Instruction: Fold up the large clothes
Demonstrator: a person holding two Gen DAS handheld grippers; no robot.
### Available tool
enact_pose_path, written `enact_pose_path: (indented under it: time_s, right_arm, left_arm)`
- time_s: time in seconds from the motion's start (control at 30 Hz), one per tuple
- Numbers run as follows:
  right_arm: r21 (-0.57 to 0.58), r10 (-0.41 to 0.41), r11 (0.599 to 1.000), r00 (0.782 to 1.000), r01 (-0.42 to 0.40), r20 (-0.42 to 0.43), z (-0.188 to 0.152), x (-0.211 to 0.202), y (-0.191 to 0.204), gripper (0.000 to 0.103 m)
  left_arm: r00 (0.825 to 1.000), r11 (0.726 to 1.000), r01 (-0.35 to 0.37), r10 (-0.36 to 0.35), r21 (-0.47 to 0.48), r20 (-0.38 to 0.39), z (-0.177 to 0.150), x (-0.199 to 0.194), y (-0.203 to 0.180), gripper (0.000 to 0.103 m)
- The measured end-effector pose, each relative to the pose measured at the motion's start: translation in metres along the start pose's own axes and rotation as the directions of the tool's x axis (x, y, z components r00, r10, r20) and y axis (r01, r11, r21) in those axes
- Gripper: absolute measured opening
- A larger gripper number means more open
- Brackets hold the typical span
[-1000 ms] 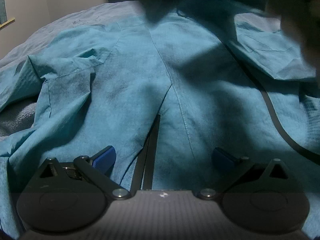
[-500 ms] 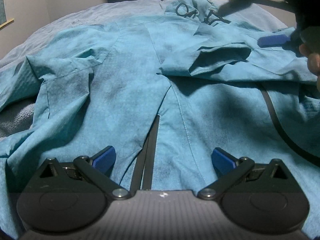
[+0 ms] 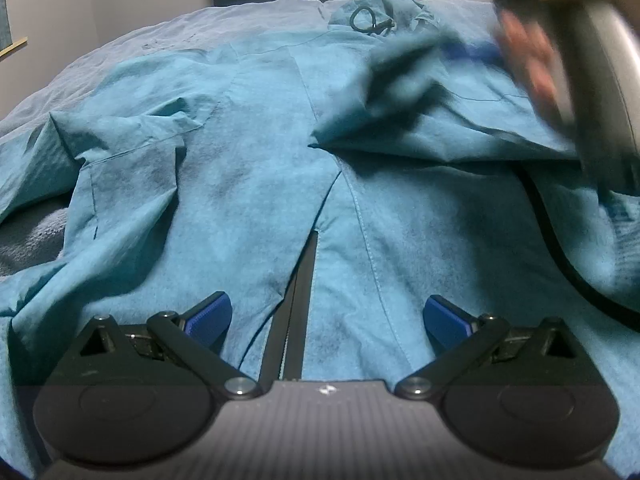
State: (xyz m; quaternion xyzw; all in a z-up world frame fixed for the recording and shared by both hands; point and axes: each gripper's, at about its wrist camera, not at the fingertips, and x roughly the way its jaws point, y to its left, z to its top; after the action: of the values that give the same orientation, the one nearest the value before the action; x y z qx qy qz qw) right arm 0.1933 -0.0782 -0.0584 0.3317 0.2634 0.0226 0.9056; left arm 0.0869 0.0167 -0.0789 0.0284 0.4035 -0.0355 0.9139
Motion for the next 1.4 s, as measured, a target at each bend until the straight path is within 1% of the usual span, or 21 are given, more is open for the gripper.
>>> enact_pose_path:
  time_s: [0.07, 0.1, 0.17, 0.2, 0.3, 0.37, 0.4, 0.47, 0.57, 0.63, 0.67, 0.73, 0.8, 0.9, 0.97, 1.03, 1.07, 1.2, 1.27, 1.33, 1.4]
  right_arm:
    - [-0.043, 0.161, 0.986, 0.987, -0.161, 0.014, 0.01, -0.002, 0.02, 0.084]
    - [-0.065, 0.207, 0.976, 0.978, -0.206, 0.008, 0.014, -0.004, 0.029, 0.084]
    - [-0.116, 0.26, 0.96, 0.965, -0.256, 0.02, 0.019, -0.012, 0.042, 0.086]
    - [-0.132, 0.26, 0.958, 0.965, -0.254, 0.029, 0.02, -0.016, 0.045, 0.088]
    - [-0.147, 0.162, 0.977, 0.986, -0.155, 0.032, 0.02, -0.024, 0.036, 0.088]
    - [-0.195, 0.019, 0.981, 0.998, -0.008, 0.052, 0.014, -0.032, 0.023, 0.088]
    - [-0.224, -0.042, 0.973, 0.997, 0.056, 0.065, 0.01, -0.037, 0.015, 0.088]
    - [-0.291, -0.188, 0.934, 0.978, 0.208, 0.094, 0.001, -0.047, -0.005, 0.088]
    - [-0.38, -0.349, 0.841, 0.923, 0.385, 0.162, -0.011, -0.065, -0.035, 0.087]
    - [-0.386, -0.453, 0.799, 0.884, 0.462, 0.12, -0.018, -0.069, -0.062, 0.087]
    - [-0.381, -0.484, 0.792, 0.871, 0.477, 0.084, -0.02, -0.07, -0.074, 0.087]
    - [-0.362, -0.485, 0.8, 0.871, 0.478, 0.078, -0.023, -0.083, -0.082, 0.087]
    - [-0.329, -0.446, 0.827, 0.888, 0.456, 0.111, -0.026, -0.103, -0.079, 0.096]
    - [-0.302, -0.381, 0.861, 0.913, 0.409, 0.147, -0.032, -0.125, -0.077, 0.099]
    - [-0.301, -0.339, 0.877, 0.926, 0.374, 0.164, -0.035, -0.139, -0.076, 0.1]
    - [-0.308, -0.314, 0.884, 0.935, 0.352, 0.167, -0.038, -0.145, -0.076, 0.101]
    - [-0.311, -0.314, 0.884, 0.936, 0.35, 0.16, -0.037, -0.143, -0.076, 0.101]
    - [-0.342, -0.318, 0.873, 0.937, 0.348, 0.144, -0.041, -0.143, -0.071, 0.101]
    - [-0.364, -0.31, 0.867, 0.941, 0.34, 0.14, -0.045, -0.141, -0.068, 0.101]
    - [-0.388, -0.304, 0.859, 0.943, 0.334, 0.137, -0.049, -0.139, -0.064, 0.101]
    - [-0.405, -0.299, 0.855, 0.945, 0.326, 0.129, -0.052, -0.136, -0.062, 0.101]
  left_arm:
    - [1.0, 1.0, 0.002, -0.002, -0.001, 0.0, 0.0, 0.0, 0.0, 0.103]
    - [1.0, 1.0, 0.002, -0.002, -0.001, 0.0, 0.0, 0.0, 0.0, 0.103]
    - [1.0, 1.0, 0.005, -0.005, -0.003, -0.001, 0.0, 0.001, 0.0, 0.103]
    - [1.0, 1.0, 0.005, -0.005, -0.003, -0.001, 0.001, 0.001, 0.0, 0.103]
    - [1.0, 1.0, 0.005, -0.005, -0.003, -0.001, 0.001, 0.002, 0.0, 0.103]
    - [1.0, 1.0, 0.006, -0.006, -0.004, -0.002, 0.001, 0.002, 0.0, 0.103]
    - [1.0, 1.0, 0.009, -0.009, -0.006, -0.003, 0.002, 0.002, 0.001, 0.103]
    - [1.0, 1.0, 0.015, -0.015, -0.01, -0.004, 0.004, 0.001, 0.002, 0.103]
    - [1.0, 1.0, 0.021, -0.021, -0.018, -0.005, 0.005, 0.001, 0.003, 0.103]
    - [1.0, 1.0, 0.017, -0.017, -0.015, -0.006, 0.006, 0.002, 0.002, 0.103]
    - [1.0, 1.0, 0.016, -0.017, -0.015, -0.006, 0.006, 0.002, 0.002, 0.103]
    - [1.0, 1.0, 0.016, -0.016, -0.018, -0.003, 0.007, -0.001, 0.003, 0.103]
    - [1.0, 1.0, 0.005, -0.005, -0.016, 0.031, 0.011, -0.011, 0.007, 0.103]
    - [0.985, 0.999, 0.031, -0.028, -0.017, 0.173, 0.029, -0.043, 0.022, 0.103]
    - [0.967, 0.996, 0.0, 0.023, -0.093, 0.253, 0.046, -0.066, 0.043, 0.103]
    - [0.951, 0.973, -0.027, 0.094, -0.227, 0.293, 0.059, -0.083, 0.076, 0.103]
    - [0.95, 0.954, -0.045, 0.133, -0.298, 0.284, 0.064, -0.087, 0.097, 0.103]
    - [0.949, 0.856, -0.133, 0.256, -0.499, 0.186, 0.076, -0.092, 0.179, 0.103]
    - [0.927, 0.795, -0.204, 0.344, -0.571, 0.147, 0.076, -0.096, 0.219, 0.103]
    - [0.912, 0.762, -0.249, 0.393, -0.597, 0.121, 0.076, -0.097, 0.254, 0.103]
    - [0.883, 0.722, -0.318, 0.461, -0.614, 0.085, 0.075, -0.097, 0.285, 0.102]
